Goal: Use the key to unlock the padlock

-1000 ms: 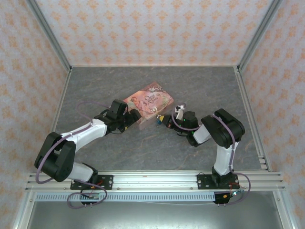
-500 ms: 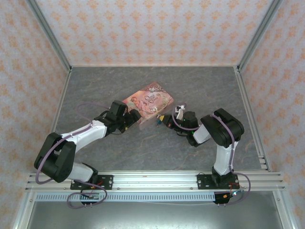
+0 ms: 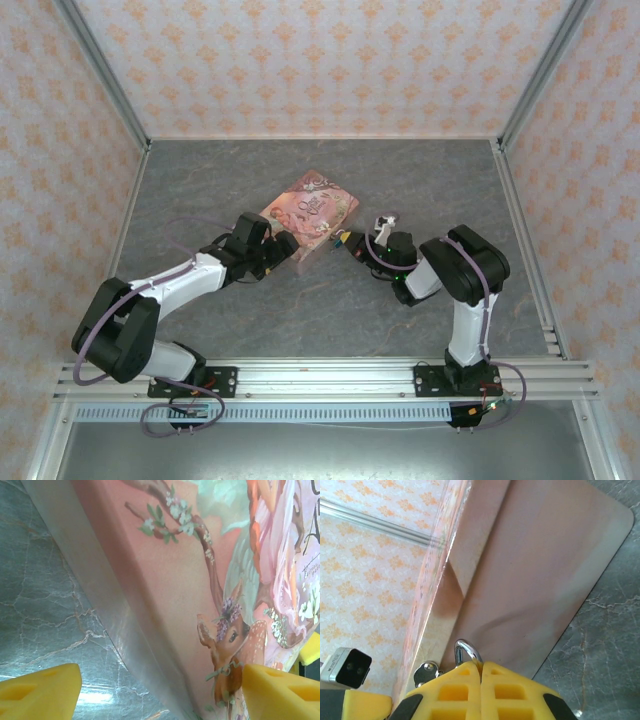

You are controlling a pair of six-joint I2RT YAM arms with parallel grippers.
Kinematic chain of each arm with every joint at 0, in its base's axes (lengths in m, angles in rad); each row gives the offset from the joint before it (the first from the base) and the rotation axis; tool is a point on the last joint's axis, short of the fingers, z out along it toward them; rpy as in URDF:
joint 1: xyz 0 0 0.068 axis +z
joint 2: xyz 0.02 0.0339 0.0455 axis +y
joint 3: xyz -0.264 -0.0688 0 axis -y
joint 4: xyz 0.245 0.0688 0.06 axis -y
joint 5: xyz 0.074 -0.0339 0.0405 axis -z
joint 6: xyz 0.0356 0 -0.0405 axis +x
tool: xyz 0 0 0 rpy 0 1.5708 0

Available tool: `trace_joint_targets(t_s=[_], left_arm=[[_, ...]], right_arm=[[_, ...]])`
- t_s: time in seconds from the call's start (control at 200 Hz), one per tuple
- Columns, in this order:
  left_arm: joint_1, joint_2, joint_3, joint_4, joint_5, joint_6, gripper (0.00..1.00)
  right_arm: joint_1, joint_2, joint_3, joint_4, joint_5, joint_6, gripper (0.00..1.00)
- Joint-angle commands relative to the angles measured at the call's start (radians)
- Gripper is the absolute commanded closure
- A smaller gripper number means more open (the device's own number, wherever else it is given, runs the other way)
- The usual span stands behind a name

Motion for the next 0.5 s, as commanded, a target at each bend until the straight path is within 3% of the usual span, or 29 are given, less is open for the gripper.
trace_joint_targets(t_s=[0.0,0.225,0.495], left_arm=[[-0.005,-0.012,-0.032,-0.107,-0.045,-0.007,0.17],[-0.006,-0.102,-0.018,-0.145,-0.081,0.002,0.14],[-0.006,-0.278,-0.016,-0.215,-0.203,0.051,0.04]], right_arm=[[-0.005,-0.004,0.006,0.052,0.033,-0.006,1.0],[-0.008,-0.129,-0.04,-0.073,0.051,-0.095,1.0],[-0.007,-0.449,-0.077,-0.463,0.048,-0.249,1.0]])
